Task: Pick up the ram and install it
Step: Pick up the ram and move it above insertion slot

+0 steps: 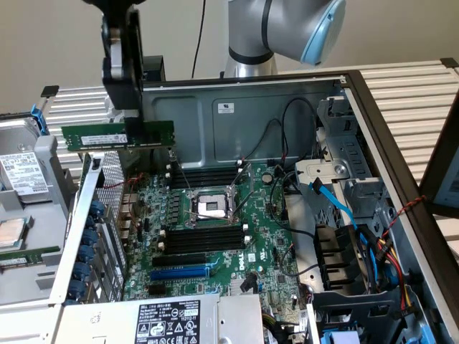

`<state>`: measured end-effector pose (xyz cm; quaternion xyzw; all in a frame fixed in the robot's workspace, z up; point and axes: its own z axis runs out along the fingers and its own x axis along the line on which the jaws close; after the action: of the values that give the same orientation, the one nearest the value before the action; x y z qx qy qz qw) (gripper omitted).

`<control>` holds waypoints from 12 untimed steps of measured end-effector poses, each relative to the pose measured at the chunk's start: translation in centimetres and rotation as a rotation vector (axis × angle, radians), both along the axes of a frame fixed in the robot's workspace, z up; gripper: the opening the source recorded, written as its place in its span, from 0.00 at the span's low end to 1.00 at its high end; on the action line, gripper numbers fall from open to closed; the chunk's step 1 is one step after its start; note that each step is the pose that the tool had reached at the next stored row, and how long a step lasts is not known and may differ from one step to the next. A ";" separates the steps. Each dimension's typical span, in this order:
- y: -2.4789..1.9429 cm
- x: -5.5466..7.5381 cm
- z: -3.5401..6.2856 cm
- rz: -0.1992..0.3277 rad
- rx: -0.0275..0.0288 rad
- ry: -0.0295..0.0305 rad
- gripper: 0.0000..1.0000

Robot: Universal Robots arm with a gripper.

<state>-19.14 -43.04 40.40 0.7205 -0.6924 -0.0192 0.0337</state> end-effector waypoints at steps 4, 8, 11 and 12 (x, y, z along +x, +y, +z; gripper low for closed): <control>0.00 1.8 0.00 0.000 -0.0008 0.0004 0.13; 0.00 3.6 0.00 0.000 -0.0022 0.0005 0.13; 0.00 4.9 0.00 0.000 -0.0027 0.0007 0.13; 0.00 5.4 0.00 0.000 -0.0028 0.0006 0.13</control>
<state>-13.79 -43.04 40.40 0.7204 -0.6924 -0.0184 0.0349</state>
